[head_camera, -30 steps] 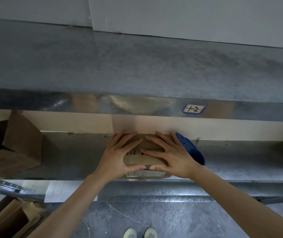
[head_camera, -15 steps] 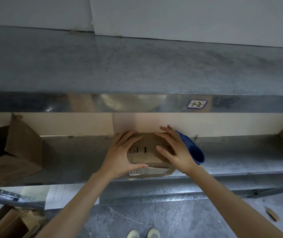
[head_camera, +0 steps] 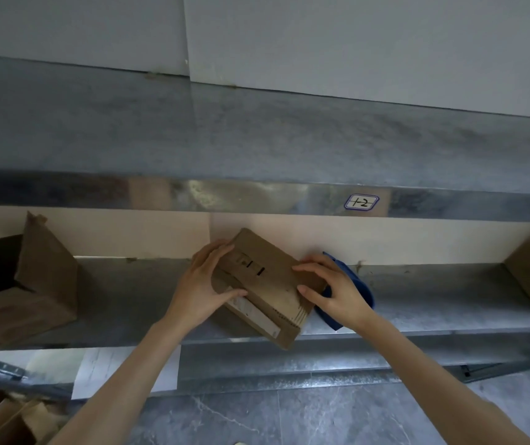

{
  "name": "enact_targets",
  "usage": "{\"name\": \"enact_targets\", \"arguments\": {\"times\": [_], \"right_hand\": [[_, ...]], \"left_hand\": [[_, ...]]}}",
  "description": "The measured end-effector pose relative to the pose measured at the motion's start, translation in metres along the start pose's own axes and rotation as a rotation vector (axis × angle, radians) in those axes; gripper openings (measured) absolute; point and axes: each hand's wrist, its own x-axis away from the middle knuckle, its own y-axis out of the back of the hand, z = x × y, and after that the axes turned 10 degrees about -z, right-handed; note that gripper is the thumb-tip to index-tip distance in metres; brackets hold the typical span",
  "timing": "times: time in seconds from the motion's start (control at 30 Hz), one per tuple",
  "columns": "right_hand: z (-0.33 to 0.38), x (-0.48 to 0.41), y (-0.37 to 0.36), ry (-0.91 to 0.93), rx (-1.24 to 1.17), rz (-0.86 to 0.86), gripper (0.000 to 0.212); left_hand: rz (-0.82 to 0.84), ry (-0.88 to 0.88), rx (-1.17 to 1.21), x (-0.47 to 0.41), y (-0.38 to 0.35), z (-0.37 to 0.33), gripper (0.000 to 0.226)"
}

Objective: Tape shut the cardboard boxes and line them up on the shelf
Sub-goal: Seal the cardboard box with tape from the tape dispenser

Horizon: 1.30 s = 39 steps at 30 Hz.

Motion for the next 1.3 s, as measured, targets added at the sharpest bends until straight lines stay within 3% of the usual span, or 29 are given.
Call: {"name": "enact_targets", "arguments": {"times": [0.27,0.43,0.53,0.67,0.77,1.1,1.3], "right_hand": [[-0.002,0.000,0.001,0.030,-0.004,0.073,0.040],[-0.007,-0.006,0.014,0.016,0.034,0.101,0.035],[-0.020,-0.006,0.025,0.012,0.162,0.046,0.038],[-0.042,0.002,0.033,0.018,0.536,0.045,0.042],[-0.056,0.010,0.033,0.023,0.645,0.127,0.051],[-0.071,0.014,0.019,-0.211,0.404,0.252,0.077],[-0.087,0.006,0.012,-0.307,0.245,0.295,0.078]], "left_hand": [[-0.075,0.045,-0.074,0.012,0.004,-0.003,0.081],[-0.161,0.074,-0.337,0.023,0.004,-0.014,0.072],[-0.230,0.146,-0.509,0.031,-0.002,-0.028,0.067],[-0.318,0.168,-0.612,0.043,-0.014,-0.046,0.059],[-0.329,0.193,-0.689,0.051,-0.022,-0.055,0.058],[-0.297,0.252,-0.742,0.072,-0.043,-0.088,0.060],[-0.261,0.298,-0.729,0.072,-0.040,-0.091,0.060]]}}
